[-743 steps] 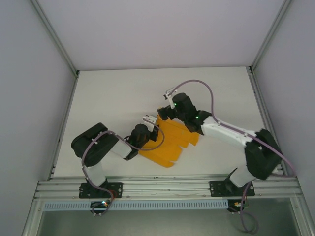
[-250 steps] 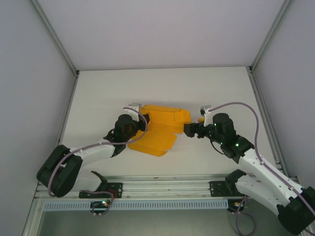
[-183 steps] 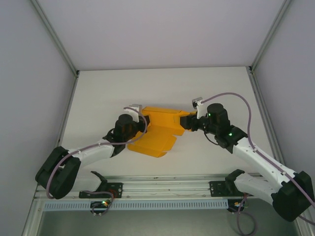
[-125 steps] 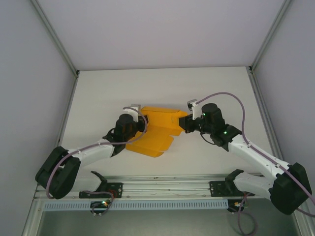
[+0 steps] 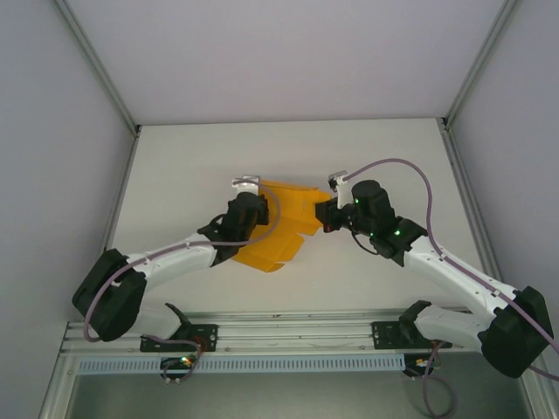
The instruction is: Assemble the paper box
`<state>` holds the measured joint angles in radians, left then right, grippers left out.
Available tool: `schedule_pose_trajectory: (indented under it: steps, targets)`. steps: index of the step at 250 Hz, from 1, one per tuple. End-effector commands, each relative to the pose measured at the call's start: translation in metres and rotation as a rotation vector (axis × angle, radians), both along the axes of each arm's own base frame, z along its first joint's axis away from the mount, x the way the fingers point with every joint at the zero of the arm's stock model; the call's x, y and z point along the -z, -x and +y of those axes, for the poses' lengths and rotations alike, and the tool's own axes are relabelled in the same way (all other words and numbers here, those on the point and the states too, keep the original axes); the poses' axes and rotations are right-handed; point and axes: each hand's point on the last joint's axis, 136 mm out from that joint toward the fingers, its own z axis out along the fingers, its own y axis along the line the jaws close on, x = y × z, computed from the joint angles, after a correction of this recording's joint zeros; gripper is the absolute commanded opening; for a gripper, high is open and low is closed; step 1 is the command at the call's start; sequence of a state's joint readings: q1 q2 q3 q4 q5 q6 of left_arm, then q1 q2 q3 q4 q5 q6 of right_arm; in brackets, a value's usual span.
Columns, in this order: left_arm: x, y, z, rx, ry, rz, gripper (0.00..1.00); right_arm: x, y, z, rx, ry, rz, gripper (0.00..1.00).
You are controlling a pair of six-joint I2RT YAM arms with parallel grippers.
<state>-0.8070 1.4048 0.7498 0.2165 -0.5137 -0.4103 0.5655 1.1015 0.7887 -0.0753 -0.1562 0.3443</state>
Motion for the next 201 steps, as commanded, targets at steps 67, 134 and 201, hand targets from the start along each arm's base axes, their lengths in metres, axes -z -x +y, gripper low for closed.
schedule_pose_trajectory:
  steps: [67, 134, 201]
  targets:
    - [0.018, -0.006, 0.106, -0.4, -0.349, 0.014, 0.07, -0.023, 0.002, -0.005, 0.011, -0.028, -0.043, 0.0]
    - [-0.012, 0.019, 0.052, -0.002, 0.028, -0.167, 0.0, -0.012, 0.009, -0.003, -0.033, 0.003, -0.03, 0.47]
    - [-0.013, 0.039, 0.061, 0.012, 0.042, -0.174, 0.0, -0.037, 0.009, -0.026, 0.075, -0.02, -0.153, 0.95]
